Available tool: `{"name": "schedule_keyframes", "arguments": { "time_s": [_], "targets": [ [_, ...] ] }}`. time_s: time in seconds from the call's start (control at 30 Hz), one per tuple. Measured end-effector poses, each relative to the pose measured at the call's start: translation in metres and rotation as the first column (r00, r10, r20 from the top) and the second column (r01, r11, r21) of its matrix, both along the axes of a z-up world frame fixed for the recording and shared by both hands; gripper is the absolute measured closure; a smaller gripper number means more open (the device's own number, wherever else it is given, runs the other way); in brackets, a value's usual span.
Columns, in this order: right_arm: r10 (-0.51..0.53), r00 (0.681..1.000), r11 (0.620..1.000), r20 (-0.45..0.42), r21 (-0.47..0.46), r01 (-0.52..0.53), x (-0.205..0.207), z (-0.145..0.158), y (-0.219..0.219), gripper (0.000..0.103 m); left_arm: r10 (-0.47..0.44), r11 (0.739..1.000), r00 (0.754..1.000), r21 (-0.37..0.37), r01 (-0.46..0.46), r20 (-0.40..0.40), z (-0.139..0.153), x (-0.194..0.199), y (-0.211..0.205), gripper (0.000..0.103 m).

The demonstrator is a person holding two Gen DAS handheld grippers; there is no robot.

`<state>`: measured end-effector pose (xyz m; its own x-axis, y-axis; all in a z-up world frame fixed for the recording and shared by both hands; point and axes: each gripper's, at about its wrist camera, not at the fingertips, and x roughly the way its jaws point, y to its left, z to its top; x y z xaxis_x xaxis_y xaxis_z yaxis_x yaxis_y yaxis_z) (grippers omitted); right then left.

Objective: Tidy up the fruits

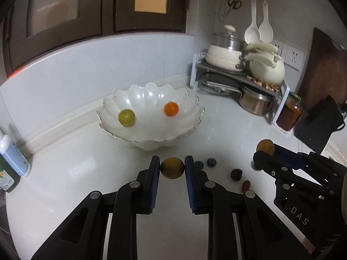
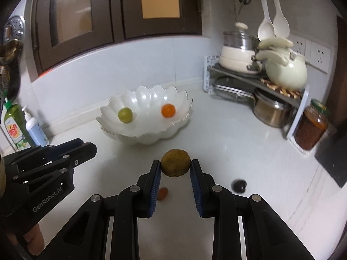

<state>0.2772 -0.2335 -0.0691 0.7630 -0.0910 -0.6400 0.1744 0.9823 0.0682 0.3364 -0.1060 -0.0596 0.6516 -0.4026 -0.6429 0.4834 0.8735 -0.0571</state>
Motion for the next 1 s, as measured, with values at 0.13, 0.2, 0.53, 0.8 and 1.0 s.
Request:
{"name": "schedule_keyframes", "arguments": {
  "time_s": [0.13,0.2,0.53,0.8,1.0],
  "targets": [
    [0.022,0.999,1.0,0.032,-0.006,-0.022,0.005,0.012,0.002,0.074,0.015,1.0,0.999,-0.013,-0.015,0.03,0.01,0.0,0.004,0.079],
    [0.036,0.998,0.999,0.049,-0.009,-0.036,0.008,0.019,0.004,0.074,0.022,1.0,0.999,-0.015,-0.021,0.047,0.015,0.0,0.005,0.079],
    [0.086,0.988,0.996,0.126,-0.029,-0.083,0.025,0.047,0.012,0.074,0.058,0.998,0.994,-0.044,-0.054,0.097,0.039,0.011,0.014,0.079],
    [0.106,0.981,0.994,0.161,-0.039,-0.101,0.047,0.06,0.013,0.074,0.076,0.997,0.989,-0.043,-0.071,0.127,0.053,0.031,0.015,0.079],
    [0.111,0.981,0.994,0.156,-0.029,-0.108,0.068,0.063,0.01,0.074,0.076,0.997,0.988,-0.034,-0.073,0.133,0.062,0.046,0.013,0.079]
  ]
}}
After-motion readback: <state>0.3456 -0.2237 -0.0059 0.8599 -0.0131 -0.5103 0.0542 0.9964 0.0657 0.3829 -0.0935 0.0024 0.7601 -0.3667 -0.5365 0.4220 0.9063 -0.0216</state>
